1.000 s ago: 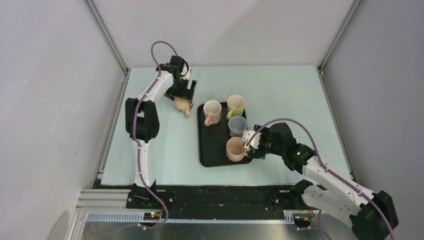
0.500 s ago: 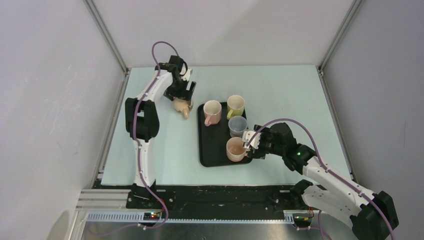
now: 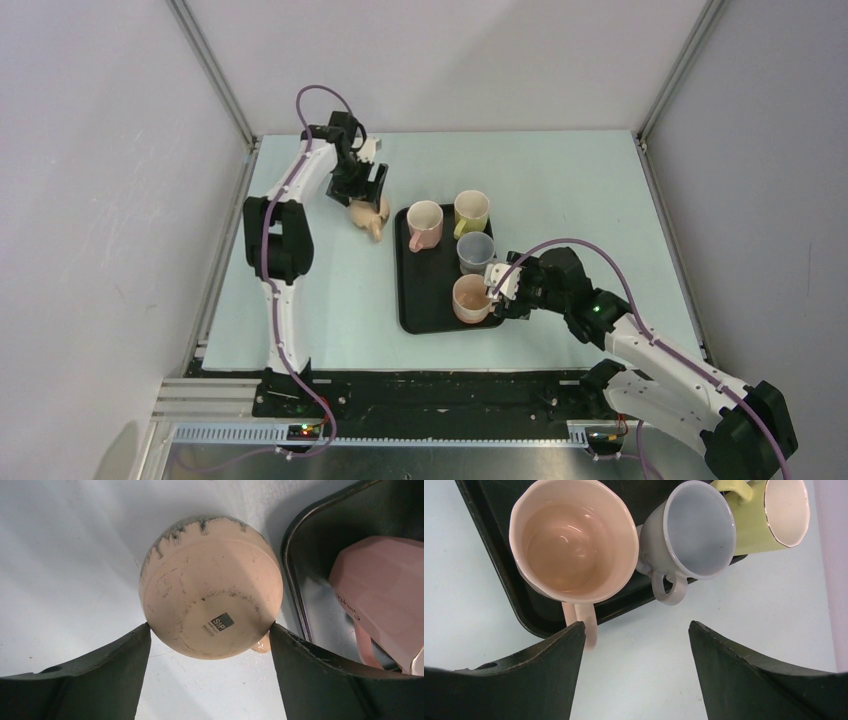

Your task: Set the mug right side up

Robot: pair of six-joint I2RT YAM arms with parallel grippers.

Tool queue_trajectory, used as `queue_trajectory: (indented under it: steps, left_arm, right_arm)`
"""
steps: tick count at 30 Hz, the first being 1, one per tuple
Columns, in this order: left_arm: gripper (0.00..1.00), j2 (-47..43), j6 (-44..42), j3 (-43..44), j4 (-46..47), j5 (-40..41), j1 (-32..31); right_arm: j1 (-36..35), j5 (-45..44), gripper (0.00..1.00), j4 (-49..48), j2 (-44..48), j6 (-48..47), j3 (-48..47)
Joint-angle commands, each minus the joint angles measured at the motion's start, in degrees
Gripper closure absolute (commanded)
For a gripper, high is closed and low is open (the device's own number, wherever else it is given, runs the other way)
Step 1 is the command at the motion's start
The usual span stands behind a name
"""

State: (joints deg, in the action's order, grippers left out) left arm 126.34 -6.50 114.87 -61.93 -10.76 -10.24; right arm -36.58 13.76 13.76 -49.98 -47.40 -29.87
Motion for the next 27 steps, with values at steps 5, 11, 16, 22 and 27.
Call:
queue_trajectory:
  steps: [5, 11, 16, 22, 27]
  left_arm:
    - [0.00, -6.5, 0.9, -5.9, 0.1, 1.9, -0.5]
    - [0.00, -8.1, 2.0, -10.9, 2.9, 7.3, -1.0]
    - [0.00, -7.1, 2.2, -12.2, 4.1, 8.3, -1.4]
    - [0.00, -7.9, 3.2, -12.9, 5.0, 12.2, -1.3]
    - [0.01, -9.0, 2.4, -13.1, 5.5, 6.0, -1.4]
  right_arm:
    - [-0.3, -0.8, 0.19, -2.6, 0.4, 0.1, 0.2]
    - [-0.2, -0.9, 0.19, -2.6, 0.2, 0.2, 0.2]
    - [-0.2, -0.9, 0.19, -2.5, 0.0, 0.2, 0.2]
    - [-0.3, -0.9, 0.19, -2.6, -0.2, 0.2, 0.2]
    - [-0.4, -1.1, 0.19, -2.8, -0.3, 0.1, 0.3]
